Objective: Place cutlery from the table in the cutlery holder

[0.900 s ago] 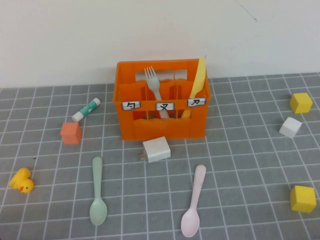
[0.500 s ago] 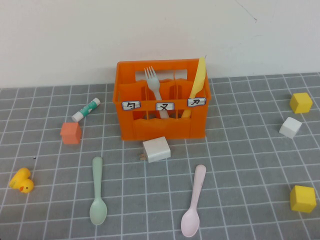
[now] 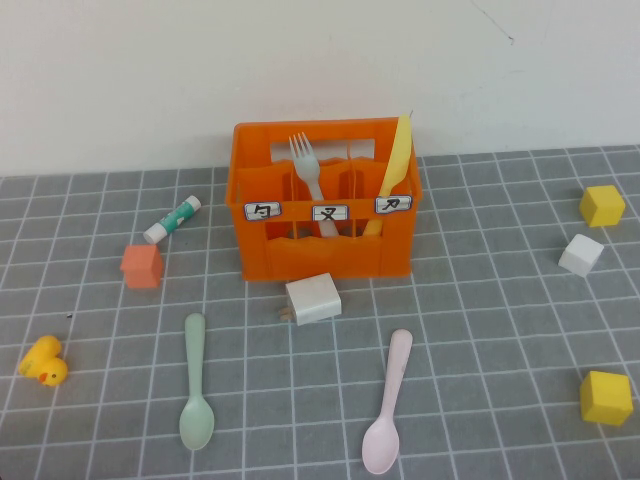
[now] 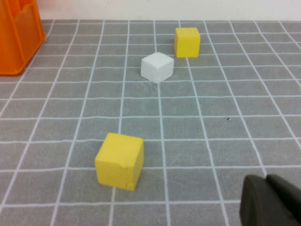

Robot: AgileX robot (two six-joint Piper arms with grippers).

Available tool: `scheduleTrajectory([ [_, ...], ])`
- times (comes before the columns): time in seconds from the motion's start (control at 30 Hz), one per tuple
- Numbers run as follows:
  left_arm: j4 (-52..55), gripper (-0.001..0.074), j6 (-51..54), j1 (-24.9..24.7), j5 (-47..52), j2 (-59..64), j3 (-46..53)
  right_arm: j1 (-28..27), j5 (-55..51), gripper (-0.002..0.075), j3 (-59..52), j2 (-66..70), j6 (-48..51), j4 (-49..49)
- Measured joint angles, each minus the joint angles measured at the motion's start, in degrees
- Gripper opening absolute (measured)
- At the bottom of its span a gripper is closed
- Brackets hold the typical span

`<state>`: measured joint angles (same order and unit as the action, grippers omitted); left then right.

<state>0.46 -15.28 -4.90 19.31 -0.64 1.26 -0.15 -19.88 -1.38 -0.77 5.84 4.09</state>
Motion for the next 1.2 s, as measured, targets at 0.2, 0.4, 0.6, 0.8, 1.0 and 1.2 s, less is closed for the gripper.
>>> scheduleTrajectory([
  [0.2,0.23,-0.0001,0.0,0.0,0.0,0.0,0.0,0.0,0.0,-0.0003,0.0,0.0,0.13,0.0],
  [0.4,5.31,-0.0001,0.0,0.0,0.0,0.0,0.0,0.0,0.05,-0.0003,0.0,0.0,0.99,0.0],
  [0.6,8.67,-0.0001,0.0,0.0,-8.19,0.0,0.42,0.0,7.41,-0.0003,-0.24,0.0,1.87,-0.1],
  [0.8,16.41,-0.0001,3.91,0.0,-29.49,0.0,0.42,0.0,28.1,-0.0003,-0.24,0.0,-0.11,1.07],
  [1.0,20.78,-0.0001,4.57,0.0,-44.81,0.0,0.42,0.0,46.51,-0.0003,-0.24,0.0,-11.48,5.01],
  [1.2,20.59,-0.0001,3.25,0.0,-51.99,0.0,0.42,0.0,50.2,-0.0003,-0.24,0.0,-8.57,5.26],
])
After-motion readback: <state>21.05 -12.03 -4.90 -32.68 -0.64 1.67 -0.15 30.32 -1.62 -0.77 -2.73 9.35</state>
